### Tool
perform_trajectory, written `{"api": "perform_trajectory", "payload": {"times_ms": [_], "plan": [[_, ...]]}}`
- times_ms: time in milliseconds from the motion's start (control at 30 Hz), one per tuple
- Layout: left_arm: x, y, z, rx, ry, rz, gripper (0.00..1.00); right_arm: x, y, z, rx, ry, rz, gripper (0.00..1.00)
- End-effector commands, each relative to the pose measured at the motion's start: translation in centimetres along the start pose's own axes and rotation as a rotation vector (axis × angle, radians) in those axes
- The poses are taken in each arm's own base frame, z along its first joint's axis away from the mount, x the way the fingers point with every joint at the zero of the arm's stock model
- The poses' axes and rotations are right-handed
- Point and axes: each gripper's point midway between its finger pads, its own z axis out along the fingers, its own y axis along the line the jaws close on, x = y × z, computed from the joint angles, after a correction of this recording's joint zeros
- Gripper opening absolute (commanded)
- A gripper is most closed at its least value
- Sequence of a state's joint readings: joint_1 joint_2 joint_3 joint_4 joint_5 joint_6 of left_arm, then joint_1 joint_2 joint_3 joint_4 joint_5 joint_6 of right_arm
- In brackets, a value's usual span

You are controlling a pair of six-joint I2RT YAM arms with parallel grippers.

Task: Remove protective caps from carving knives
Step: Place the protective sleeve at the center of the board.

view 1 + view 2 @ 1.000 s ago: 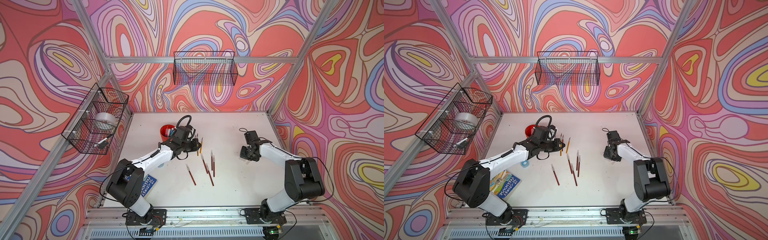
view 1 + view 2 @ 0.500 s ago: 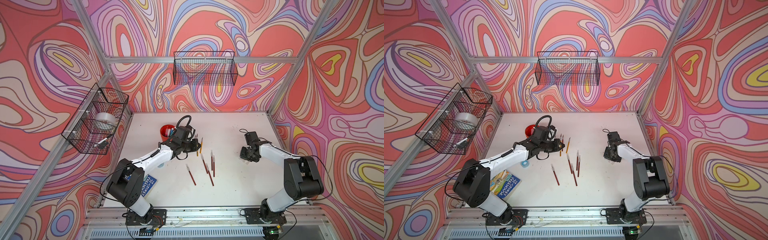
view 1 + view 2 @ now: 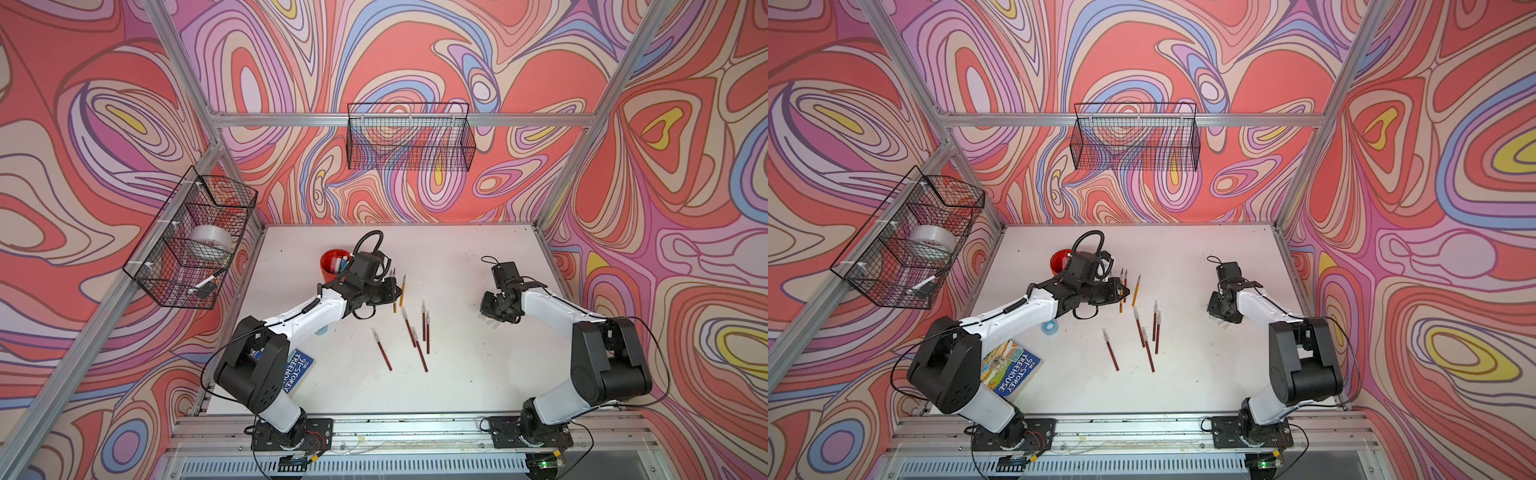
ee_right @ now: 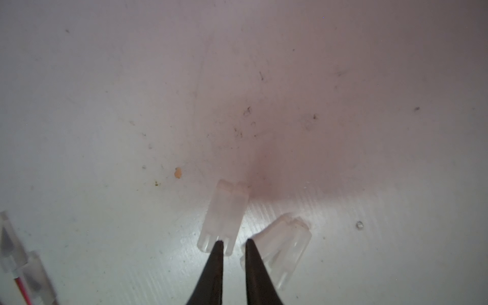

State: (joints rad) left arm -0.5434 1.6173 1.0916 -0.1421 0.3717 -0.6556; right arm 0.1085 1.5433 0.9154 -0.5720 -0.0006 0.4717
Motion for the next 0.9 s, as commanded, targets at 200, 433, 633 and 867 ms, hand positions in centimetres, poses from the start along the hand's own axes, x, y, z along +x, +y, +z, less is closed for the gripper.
{"api": "perform_trajectory", "payload": {"times_ms": [200, 433, 633, 867], "plan": [[-0.4, 0.5, 3.7, -0.177, 0.079, 0.059, 0.04, -2.0, 3.1, -2.8, -0.167, -0.073, -0.003, 0.2], [-0.4, 1.0, 7.5, -0.248, 0.123, 0.073, 0.04, -1.7, 3.3, -2.4, -0.188, -0.067, -0.001, 0.2], [-0.8, 1.4, 9.7, -0.276, 0.131, 0.078, 0.05, -1.5, 3.7, -1.8, -0.207, -0.053, -0.002, 0.2], [-1.1, 2.0, 12.3, -0.299, 0.156, 0.076, 0.06, -1.6, 4.1, -1.3, -0.226, -0.046, -0.004, 0.2]]}}
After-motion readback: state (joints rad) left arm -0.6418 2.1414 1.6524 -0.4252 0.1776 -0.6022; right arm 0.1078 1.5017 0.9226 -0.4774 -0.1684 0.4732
